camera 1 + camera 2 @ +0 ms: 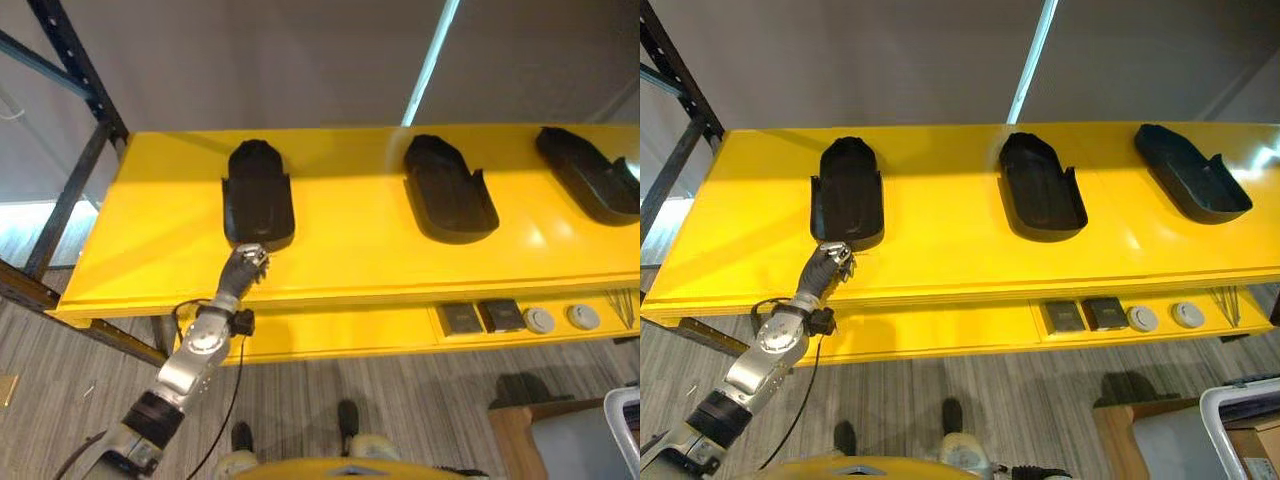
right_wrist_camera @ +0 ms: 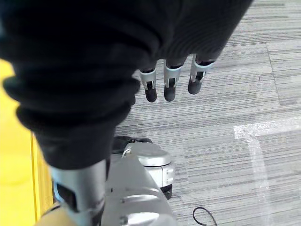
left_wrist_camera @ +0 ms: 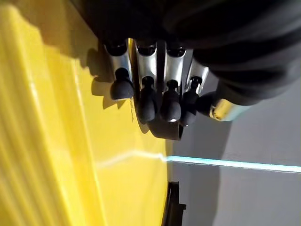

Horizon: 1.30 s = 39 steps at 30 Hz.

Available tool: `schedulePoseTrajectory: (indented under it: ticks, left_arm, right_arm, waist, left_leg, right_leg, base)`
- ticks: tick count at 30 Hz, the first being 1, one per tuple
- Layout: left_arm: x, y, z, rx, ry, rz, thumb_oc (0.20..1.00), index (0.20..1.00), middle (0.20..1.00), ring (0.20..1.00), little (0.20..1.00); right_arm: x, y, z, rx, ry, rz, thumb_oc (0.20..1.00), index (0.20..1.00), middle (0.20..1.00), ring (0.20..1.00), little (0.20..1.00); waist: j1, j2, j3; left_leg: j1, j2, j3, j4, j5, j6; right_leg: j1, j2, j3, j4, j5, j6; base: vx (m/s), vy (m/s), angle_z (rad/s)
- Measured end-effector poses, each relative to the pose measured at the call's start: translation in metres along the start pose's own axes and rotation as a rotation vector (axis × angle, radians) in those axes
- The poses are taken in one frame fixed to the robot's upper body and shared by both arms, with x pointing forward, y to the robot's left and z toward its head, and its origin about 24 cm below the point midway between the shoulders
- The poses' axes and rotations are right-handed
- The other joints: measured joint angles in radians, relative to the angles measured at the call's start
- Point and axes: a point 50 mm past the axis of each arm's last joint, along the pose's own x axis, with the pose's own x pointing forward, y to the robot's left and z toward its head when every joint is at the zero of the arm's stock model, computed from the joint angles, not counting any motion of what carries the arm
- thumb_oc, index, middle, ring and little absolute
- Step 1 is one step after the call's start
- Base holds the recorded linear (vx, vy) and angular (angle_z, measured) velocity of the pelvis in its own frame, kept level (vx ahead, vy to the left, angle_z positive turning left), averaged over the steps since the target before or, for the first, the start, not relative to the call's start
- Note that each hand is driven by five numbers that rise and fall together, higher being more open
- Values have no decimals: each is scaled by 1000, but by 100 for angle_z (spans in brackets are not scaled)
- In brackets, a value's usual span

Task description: Move parts from the plastic box to the shelf.

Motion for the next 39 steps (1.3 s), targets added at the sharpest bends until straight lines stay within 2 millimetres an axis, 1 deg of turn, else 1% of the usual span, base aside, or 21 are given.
schedulePoseTrajectory:
  ticks: [7, 12, 14, 16, 23, 25, 26, 27, 28, 29, 31, 33, 34, 35, 36, 37, 39]
  left_arm:
    - [15, -1, 15, 29, -66, 60, 200, 200, 200, 200, 200]
    - [16, 2, 12, 34, -59, 88, 200, 200, 200, 200, 200]
    - [16, 4, 9, 73, -57, 97, 200, 200, 200, 200, 200]
    - [16, 4, 9, 77, -56, 99, 200, 200, 200, 200, 200]
    - [16, 8, 11, 66, -80, 144, 200, 200, 200, 200, 200]
    - [11, 17, 12, 44, -115, 207, 200, 200, 200, 200, 200]
    - [5, 23, 7, 52, -120, 258, 200, 200, 200, 200, 200]
    - [-3, 31, 4, 69, -142, 328, 200, 200, 200, 200, 200]
    - [-9, 36, -1, 77, -132, 371, 200, 200, 200, 200, 200]
    - [-16, 45, -8, 105, -129, 444, 200, 200, 200, 200, 200]
    - [-34, 63, -26, 157, -82, 580, 200, 200, 200, 200, 200]
    - [-51, 72, -43, 195, -26, 644, 200, 200, 200, 200, 200]
    - [-58, 74, -51, 219, -2, 660, 448, 448, 448, 448, 448]
    - [-77, 78, -70, 256, 59, 700, 918, 918, 918, 918, 918]
    - [-84, 79, -76, 272, 89, 710, 1000, 1000, 1000, 1000, 1000]
    - [-91, 80, -84, 287, 126, 720, 1000, 1000, 1000, 1000, 1000]
    - [-105, 83, -98, 298, 192, 755, 1000, 1000, 1000, 1000, 1000]
  right_arm:
    - [-1, -2, 13, -11, -55, -2, 1000, 1000, 1000, 1000, 1000]
    - [-1, -1, 14, -14, -65, -12, 1000, 1000, 1000, 1000, 1000]
    - [-1, -1, 14, -14, -63, -15, 1000, 1000, 1000, 1000, 1000]
    - [-1, -1, 13, -14, -63, -15, 1000, 1000, 1000, 1000, 1000]
    - [-1, -1, 11, -7, -73, -17, 1000, 1000, 1000, 1000, 1000]
    - [-1, -1, 11, -6, -72, -17, 1000, 1000, 1000, 1000, 1000]
    - [-1, -1, 14, -7, -80, -18, 1000, 1000, 1000, 1000, 1000]
    - [-1, -1, 11, -5, -71, -17, 1000, 1000, 1000, 1000, 1000]
    - [-1, 0, 3, -2, -54, -17, 1000, 1000, 1000, 1000, 1000]
    - [-1, -1, 2, -3, -49, -21, 1000, 1000, 1000, 1000, 1000]
    - [-1, -1, -1, -2, -36, -22, 1000, 1000, 1000, 1000, 1000]
    - [0, -1, -2, -1, -29, -27, 1000, 1000, 1000, 1000, 1000]
    - [0, 0, -3, -3, -26, -29, 1000, 1000, 1000, 1000, 1000]
    - [1, 3, -4, -1, -14, -27, 1000, 1000, 1000, 1000, 1000]
    - [1, 3, -5, 1, -9, -31, 1000, 1000, 1000, 1000, 1000]
    - [1, 4, -2, 2, -15, -28, 1000, 1000, 1000, 1000, 1000]
    - [2, 8, 2, 21, -23, -14, 1000, 1000, 1000, 1000, 1000]
  waist:
    - [-28, 13, 35]
    - [-37, 14, 40]
    - [-37, 14, 40]
    - [-38, 14, 40]
    - [-38, 15, 40]
    - [-37, 15, 40]
    - [-33, 15, 39]
    - [-33, 15, 38]
    - [-26, 15, 26]
    - [12, 17, 10]
    - [28, 14, -11]
    - [49, 7, -30]
    - [58, 3, -33]
    - [89, -11, -48]
    - [99, -17, -54]
    - [112, -23, -60]
    - [122, -33, -77]
  left_leg:
    - [-7, 1, 3, 0, 0, -1]
    - [12, 2, 10, 0, -6, -3]
    - [22, 2, 11, 0, -8, -3]
    - [25, 2, 11, 0, -8, -3]
    - [45, 4, 10, 0, -10, -3]
    - [60, 7, 8, 0, -13, -5]
    - [62, 9, 5, 0, -15, -6]
    - [79, 12, -2, 0, -19, -9]
    - [80, 15, -2, 0, -20, -10]
    - [79, 17, -8, 0, -21, -12]
    - [79, 18, -30, 0, -21, -12]
    - [83, 17, -49, 0, -21, -12]
    - [88, 16, -59, 0, -21, -12]
    - [97, 16, -73, 0, -21, -12]
    - [97, 16, -81, 0, -20, -13]
    - [96, 15, -86, 0, -18, -12]
    - [96, 15, -96, 0, -16, -11]
  right_leg:
    - [-10, 8, 8, 0, 12, 2]
    - [4, 9, 14, 0, 10, 3]
    - [14, 9, 14, 0, 6, 4]
    - [17, 8, 14, 0, -2, 1]
    - [40, 5, 12, 0, 0, -2]
    - [57, 6, 8, 0, -2, -2]
    - [70, 6, 0, 0, -3, -1]
    - [91, 8, -12, 0, -11, -2]
    - [97, 9, -16, 0, -21, -10]
    - [97, 12, -19, 0, -21, -11]
    - [113, 12, -43, 0, -21, -9]
    - [126, 13, -56, 0, -21, -8]
    - [136, 12, -66, 0, -25, -7]
    - [153, 12, -76, 0, -34, -12]
    - [160, 12, -85, 0, -40, -16]
    - [166, 12, -94, 0, -44, -17]
    - [168, 11, -95, 0, -47, -17]
  base:
    - [0, 0, 0]
    - [32, 8, -4]
    - [0, 0, 0]
    - [0, 0, 0]
    - [0, 0, 0]
    - [-51, 15, 4]
    - [-59, 7, 14]
    - [-59, 1, 21]
    - [-83, -2, 20]
    - [-83, -12, 17]
    - [-81, -26, 27]
    - [-54, -28, 25]
    - [-19, -21, 29]
    - [-15, -23, 33]
    - [-4, -17, 34]
    - [11, -12, 23]
    - [17, 2, 12]
